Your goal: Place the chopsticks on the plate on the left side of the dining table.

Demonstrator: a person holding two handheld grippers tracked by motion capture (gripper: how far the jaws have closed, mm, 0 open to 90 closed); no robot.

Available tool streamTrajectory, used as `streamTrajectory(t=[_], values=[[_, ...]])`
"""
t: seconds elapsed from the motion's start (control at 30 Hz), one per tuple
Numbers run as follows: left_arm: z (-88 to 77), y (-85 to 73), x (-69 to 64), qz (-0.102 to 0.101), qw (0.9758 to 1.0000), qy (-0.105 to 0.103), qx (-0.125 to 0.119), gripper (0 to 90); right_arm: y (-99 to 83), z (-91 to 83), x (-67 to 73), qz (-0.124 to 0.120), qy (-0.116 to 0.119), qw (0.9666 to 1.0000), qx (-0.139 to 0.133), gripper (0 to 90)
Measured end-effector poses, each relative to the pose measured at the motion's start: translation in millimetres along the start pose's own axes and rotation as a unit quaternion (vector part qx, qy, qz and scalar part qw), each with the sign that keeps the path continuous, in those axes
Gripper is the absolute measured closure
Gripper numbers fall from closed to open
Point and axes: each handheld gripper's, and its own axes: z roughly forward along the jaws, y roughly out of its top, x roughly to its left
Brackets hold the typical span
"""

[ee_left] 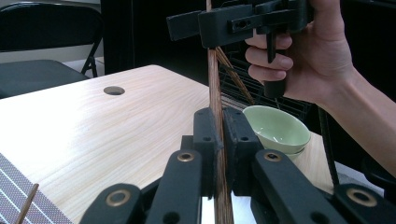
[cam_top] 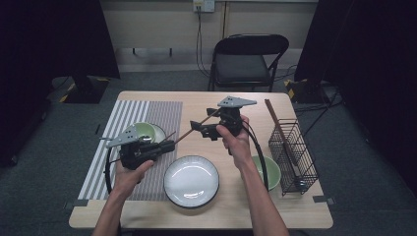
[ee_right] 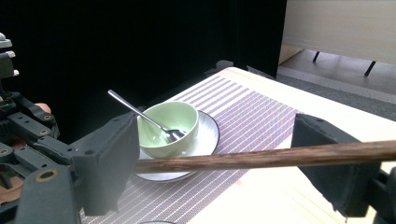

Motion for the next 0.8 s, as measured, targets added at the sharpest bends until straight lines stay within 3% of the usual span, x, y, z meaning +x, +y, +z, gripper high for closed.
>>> streamTrajectory(t=[0.43, 0.8], values=[[1.2, -0.2, -1.1, 0.001, 1.0000, -0.004, 0.005, 84.5, 2.1, -1.6, -0.6, -0.005, -0.001, 1.0000, 0.006, 16.3], [-1.0, 1.3, -3.7, 0.005, 0.9999, -0.007, 0.007, 84.5, 5.5, -12.8, -1.1, -0.003, 0.003, 1.0000, -0.008, 15.4]])
